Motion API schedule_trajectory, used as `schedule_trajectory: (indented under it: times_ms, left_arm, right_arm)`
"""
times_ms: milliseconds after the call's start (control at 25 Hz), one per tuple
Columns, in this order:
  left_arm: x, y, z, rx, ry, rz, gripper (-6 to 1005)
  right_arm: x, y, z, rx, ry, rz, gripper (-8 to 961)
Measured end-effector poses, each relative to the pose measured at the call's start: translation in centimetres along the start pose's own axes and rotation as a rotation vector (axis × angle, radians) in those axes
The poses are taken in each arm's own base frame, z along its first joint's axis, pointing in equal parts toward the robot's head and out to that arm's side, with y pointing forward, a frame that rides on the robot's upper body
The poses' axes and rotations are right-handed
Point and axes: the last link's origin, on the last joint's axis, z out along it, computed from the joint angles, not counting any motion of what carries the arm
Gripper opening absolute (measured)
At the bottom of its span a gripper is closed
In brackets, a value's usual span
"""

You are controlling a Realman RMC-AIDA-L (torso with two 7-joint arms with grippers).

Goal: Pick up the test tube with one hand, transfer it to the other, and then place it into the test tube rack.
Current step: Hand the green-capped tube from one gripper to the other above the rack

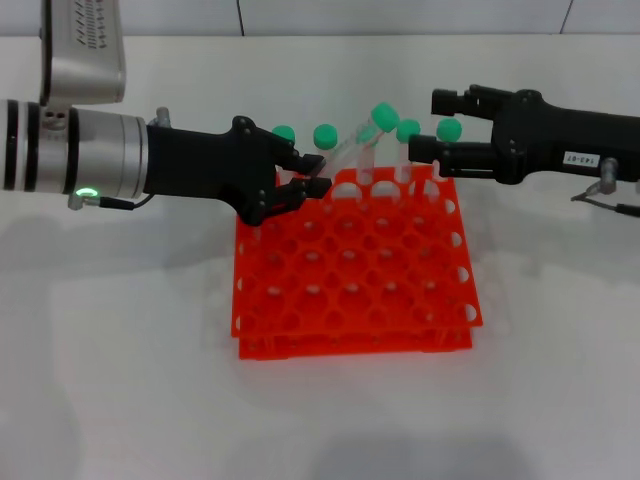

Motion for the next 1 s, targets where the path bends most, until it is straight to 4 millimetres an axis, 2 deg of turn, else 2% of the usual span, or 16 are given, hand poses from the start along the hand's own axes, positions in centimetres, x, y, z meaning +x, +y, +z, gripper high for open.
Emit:
schedule_trajectory:
  times_ms: [360,1000]
  left_arm:
    - [0.4,-0.1,0.2,-0.004,0.002,0.016,199]
    - [0.5,-0.2,0.3,0.0,0.002,0.022,200]
  right_arm:
    - [1.8,0.6,1.8,-0.006,-0.101,0.02,838]
    - [3.1,0.6,3.0,0.08,-0.169,0.03,839]
